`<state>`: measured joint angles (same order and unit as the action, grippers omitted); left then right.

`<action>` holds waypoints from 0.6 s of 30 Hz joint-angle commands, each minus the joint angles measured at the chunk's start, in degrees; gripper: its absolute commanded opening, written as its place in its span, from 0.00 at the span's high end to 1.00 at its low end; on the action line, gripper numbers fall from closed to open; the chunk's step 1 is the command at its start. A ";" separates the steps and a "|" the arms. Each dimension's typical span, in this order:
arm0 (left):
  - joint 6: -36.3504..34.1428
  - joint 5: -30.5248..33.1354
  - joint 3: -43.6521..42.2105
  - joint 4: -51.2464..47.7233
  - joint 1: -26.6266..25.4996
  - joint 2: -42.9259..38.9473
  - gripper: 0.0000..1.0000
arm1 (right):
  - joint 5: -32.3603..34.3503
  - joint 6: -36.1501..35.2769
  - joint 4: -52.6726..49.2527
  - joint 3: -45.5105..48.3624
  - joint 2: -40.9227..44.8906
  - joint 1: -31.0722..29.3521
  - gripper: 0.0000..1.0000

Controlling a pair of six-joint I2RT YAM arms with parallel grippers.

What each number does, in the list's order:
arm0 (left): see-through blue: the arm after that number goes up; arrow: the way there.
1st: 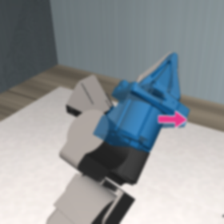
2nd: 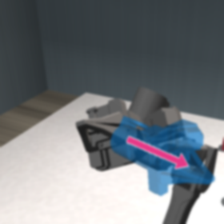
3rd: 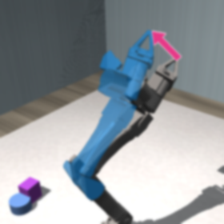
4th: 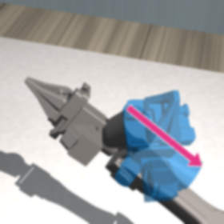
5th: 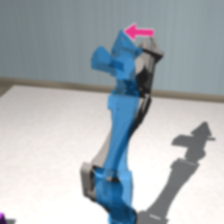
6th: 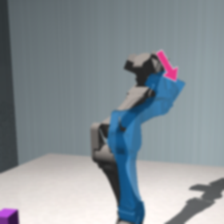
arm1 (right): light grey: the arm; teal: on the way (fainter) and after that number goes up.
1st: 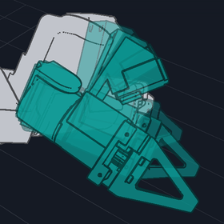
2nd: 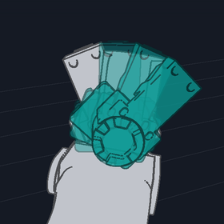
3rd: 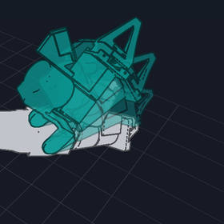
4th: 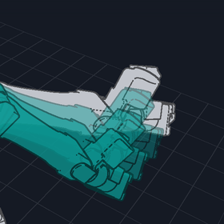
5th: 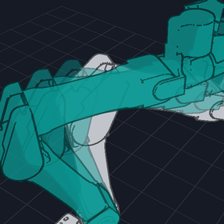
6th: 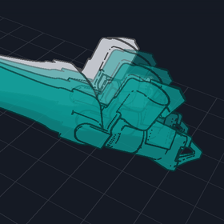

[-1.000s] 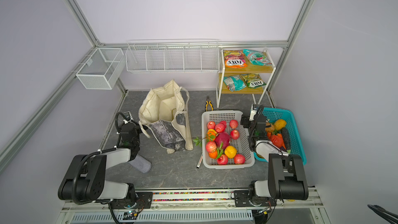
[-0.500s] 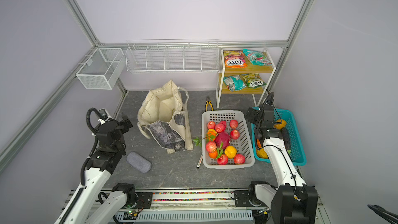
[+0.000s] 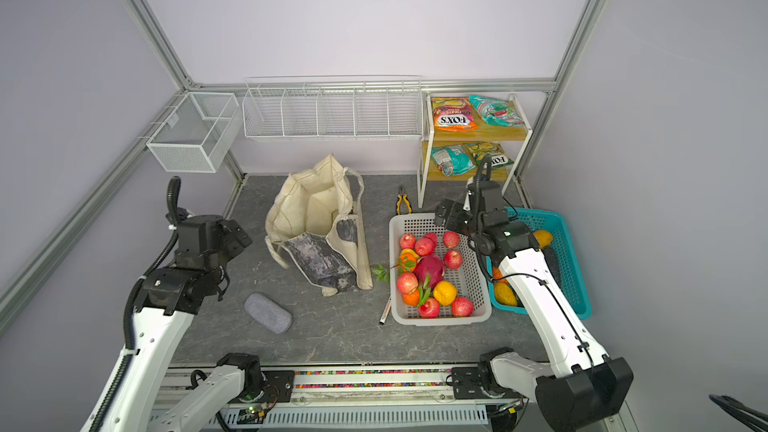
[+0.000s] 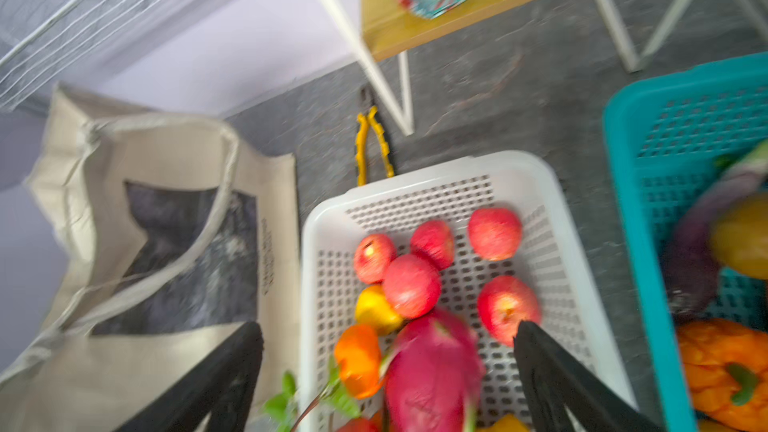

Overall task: Place the food into the grocery bag and tie it
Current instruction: 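Reach both grippers to the cream tote bag's rim and grasp its edges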

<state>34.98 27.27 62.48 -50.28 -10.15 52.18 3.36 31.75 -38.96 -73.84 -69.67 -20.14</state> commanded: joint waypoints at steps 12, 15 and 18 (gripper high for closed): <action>9.23 -18.68 -1.53 4.84 2.78 5.57 0.01 | 4.83 9.60 -13.28 -33.38 -27.42 -28.93 0.02; 8.79 -22.12 -2.21 7.83 6.63 7.48 0.01 | 3.38 7.36 -15.17 -40.42 -34.22 -29.17 0.01; 5.88 -23.10 0.19 7.84 7.93 13.03 0.01 | 5.92 4.56 -18.01 -45.74 -40.28 -29.01 0.01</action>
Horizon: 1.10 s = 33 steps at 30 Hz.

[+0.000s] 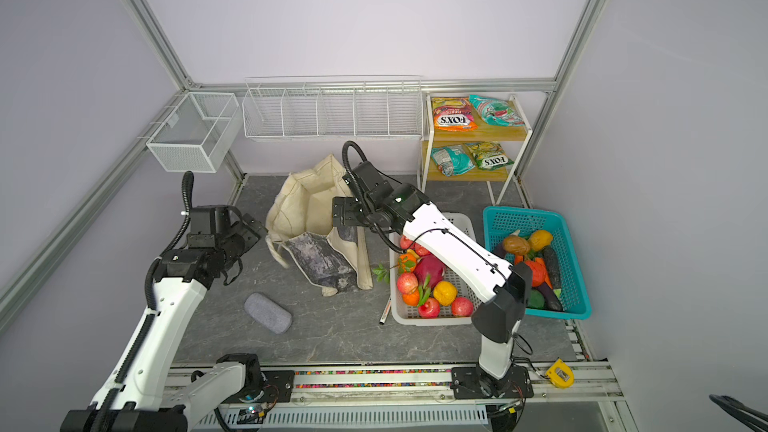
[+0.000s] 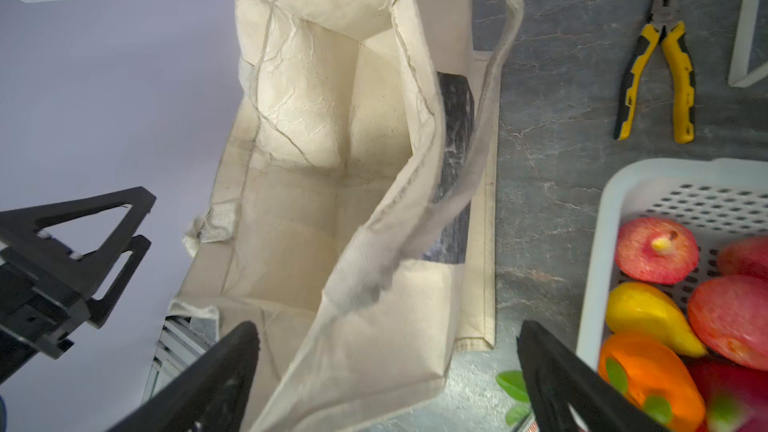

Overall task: Place the food into the grocery bag and tie it
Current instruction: 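Reach both grippers to the cream tote bag's rim and grasp its edges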

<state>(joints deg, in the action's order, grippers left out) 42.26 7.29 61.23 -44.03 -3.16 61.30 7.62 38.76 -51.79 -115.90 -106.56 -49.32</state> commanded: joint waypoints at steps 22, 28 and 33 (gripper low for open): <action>-7.03 -22.63 10.77 10.15 0.63 20.04 0.79 | -12.13 -4.56 -1.81 -15.24 -17.76 7.82 0.50; -8.72 -22.43 11.90 7.62 0.35 17.15 1.00 | -13.16 -6.23 -1.79 -14.80 -17.05 7.13 0.32; -9.47 -22.65 12.39 6.26 -0.07 15.90 1.00 | -13.64 -5.99 -2.38 -14.30 -17.31 7.40 0.65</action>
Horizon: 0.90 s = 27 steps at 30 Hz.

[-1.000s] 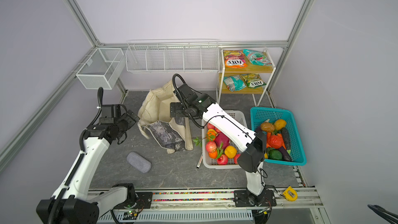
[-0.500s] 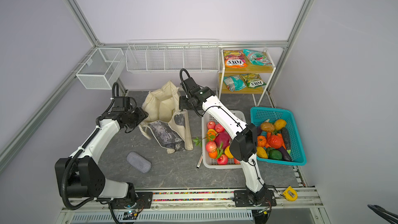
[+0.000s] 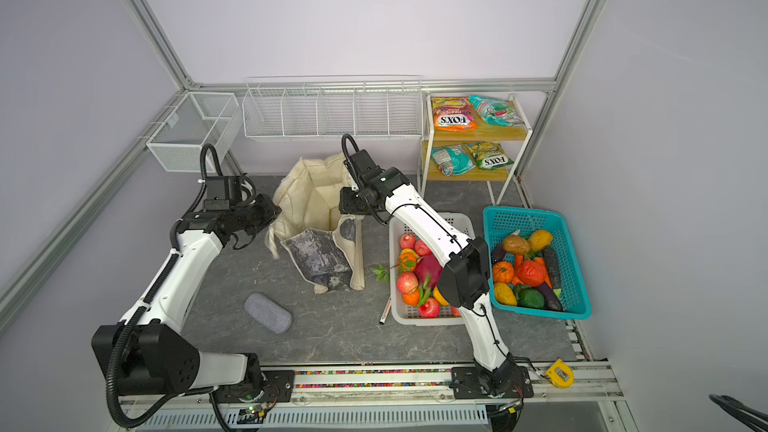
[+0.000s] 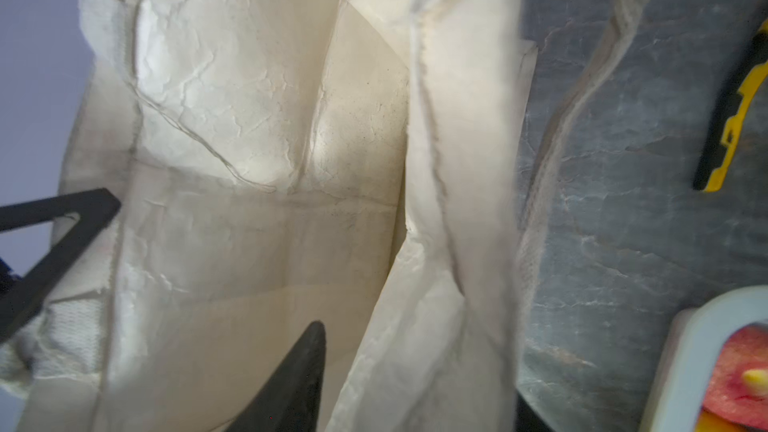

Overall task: Place the food into the grocery bag and tie it
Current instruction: 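Reach both grippers to the cream tote bag's rim and grasp its edges, then pull the bag rim open with both grippers, standing the bag upright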

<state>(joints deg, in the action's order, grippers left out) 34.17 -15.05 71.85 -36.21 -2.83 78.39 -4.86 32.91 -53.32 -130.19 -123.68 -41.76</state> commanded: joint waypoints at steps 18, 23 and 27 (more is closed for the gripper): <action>-6.20 15.78 8.14 -26.56 -10.59 -19.69 1.00 | 22.50 -2.53 -15.53 15.01 27.18 -10.30 0.93; -2.65 18.25 1.32 -27.08 -15.02 -26.42 1.00 | 23.12 -1.62 -12.27 24.79 33.88 -11.84 0.93; -0.28 19.66 -2.60 -27.02 -17.71 -30.88 1.00 | 22.93 -1.12 -10.55 30.17 36.66 -13.06 0.93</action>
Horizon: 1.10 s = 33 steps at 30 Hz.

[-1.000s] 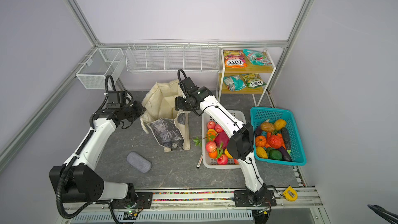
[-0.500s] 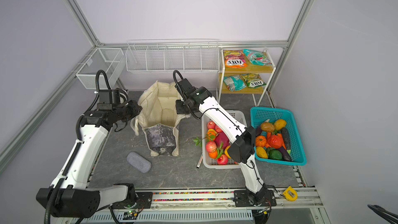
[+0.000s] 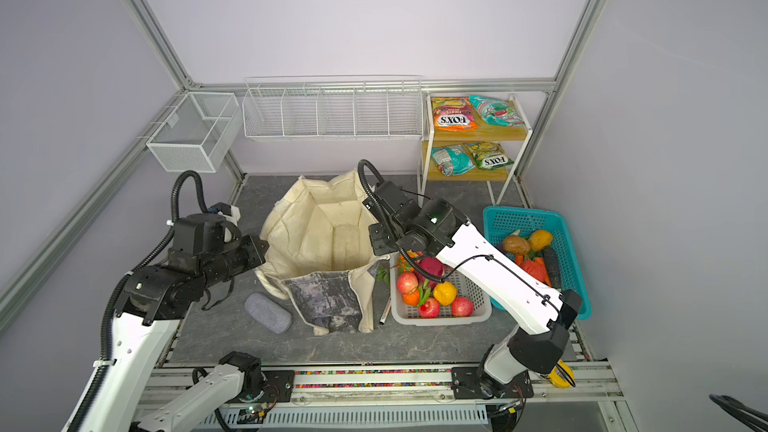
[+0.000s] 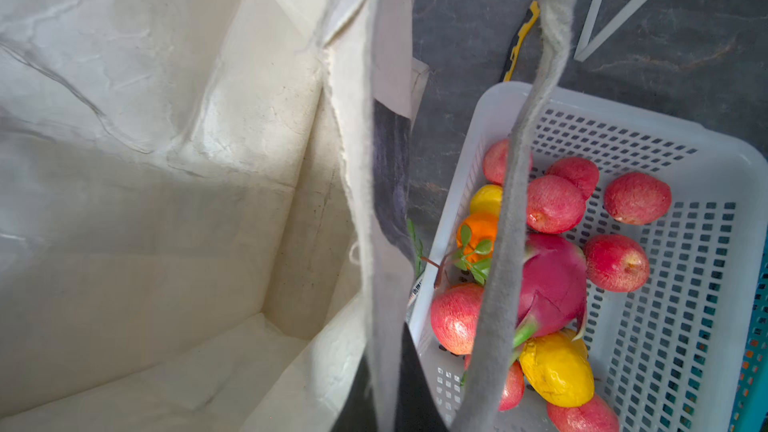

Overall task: Place the food into the grocery bag and tie it
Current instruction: 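Pull the bag rim open with both grippers, standing the bag upright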

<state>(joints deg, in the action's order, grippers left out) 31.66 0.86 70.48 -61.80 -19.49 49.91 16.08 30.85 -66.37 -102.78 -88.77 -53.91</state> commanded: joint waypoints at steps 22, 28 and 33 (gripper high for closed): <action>-3.35 2.02 -13.26 5.43 -3.67 -4.23 1.00 | 8.52 7.17 5.81 8.27 -2.93 -7.95 0.89; -4.67 0.29 -10.42 6.48 -3.68 -0.66 1.00 | 10.12 6.50 4.93 5.43 -3.82 -7.81 0.84; -5.02 0.37 -10.51 6.32 -3.71 -1.25 1.00 | 9.95 6.26 6.02 6.89 -2.57 -7.60 0.73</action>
<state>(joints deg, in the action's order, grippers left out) 27.92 1.56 58.13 -56.38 -22.94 49.52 24.80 36.82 -60.90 -96.33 -92.60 -61.65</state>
